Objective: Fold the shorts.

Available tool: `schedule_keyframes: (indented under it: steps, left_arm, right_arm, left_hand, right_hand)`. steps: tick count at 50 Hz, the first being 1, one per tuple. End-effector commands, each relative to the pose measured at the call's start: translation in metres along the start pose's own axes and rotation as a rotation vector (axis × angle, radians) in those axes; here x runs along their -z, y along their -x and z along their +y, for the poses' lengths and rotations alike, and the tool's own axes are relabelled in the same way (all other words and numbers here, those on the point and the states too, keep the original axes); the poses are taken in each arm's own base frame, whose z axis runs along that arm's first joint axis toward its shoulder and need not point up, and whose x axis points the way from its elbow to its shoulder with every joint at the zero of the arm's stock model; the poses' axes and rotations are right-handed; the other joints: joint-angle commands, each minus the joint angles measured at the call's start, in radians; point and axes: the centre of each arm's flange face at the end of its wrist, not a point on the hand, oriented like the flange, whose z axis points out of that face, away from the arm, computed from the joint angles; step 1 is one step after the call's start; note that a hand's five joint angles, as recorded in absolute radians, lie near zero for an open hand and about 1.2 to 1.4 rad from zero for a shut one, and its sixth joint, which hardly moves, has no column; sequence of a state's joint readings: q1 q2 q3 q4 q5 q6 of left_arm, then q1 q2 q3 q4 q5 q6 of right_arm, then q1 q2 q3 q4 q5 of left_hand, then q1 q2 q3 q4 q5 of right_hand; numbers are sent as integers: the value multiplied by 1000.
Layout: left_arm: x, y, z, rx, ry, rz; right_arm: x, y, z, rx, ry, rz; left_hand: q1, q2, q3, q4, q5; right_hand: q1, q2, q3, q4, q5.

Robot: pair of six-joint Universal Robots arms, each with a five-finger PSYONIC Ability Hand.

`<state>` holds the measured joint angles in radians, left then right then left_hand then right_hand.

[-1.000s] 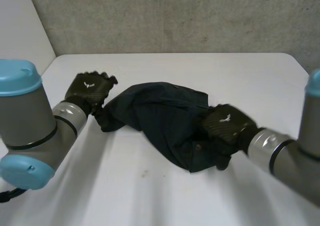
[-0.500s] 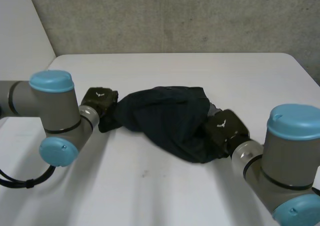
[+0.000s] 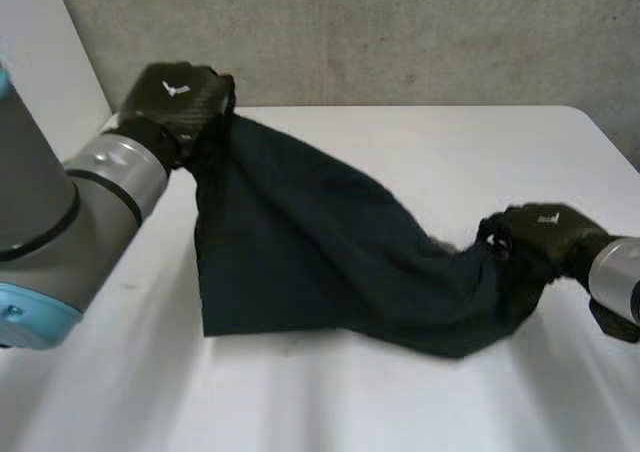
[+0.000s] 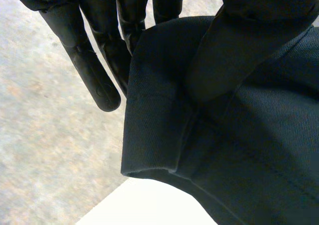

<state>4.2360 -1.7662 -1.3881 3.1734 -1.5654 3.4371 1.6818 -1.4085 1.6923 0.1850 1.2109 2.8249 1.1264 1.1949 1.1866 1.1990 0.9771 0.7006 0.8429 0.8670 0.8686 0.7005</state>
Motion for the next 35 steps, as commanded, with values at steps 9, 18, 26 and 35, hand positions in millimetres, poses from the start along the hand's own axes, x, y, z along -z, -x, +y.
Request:
schedule_keyframes:
  steps: [9,18,26,35]
  left_arm:
    - [14,-12,8,-5,61,48]
    - [53,-12,-33,-5,-51,55]
    - [73,-11,-48,-2,-100,57]
    - [76,-11,-47,-4,-99,58]
  right_arm:
    - [4,-17,-65,3,-194,48]
    - [-68,20,-71,-84,-155,-178]
    - [-125,37,-44,-99,-118,-288]
    - [-154,67,-11,-103,-58,-409]
  left_hand:
    - [270,201,210,197,245]
    - [270,201,210,197,245]
    - [270,201,210,197,245]
    - [270,201,210,197,245]
  right_hand:
    - [-526,-668,-693,-694,-701]
    - [-526,-668,-693,-694,-701]
    - [-526,-668,-693,-694,-701]
    - [-297,-439,-463,-465,-471]
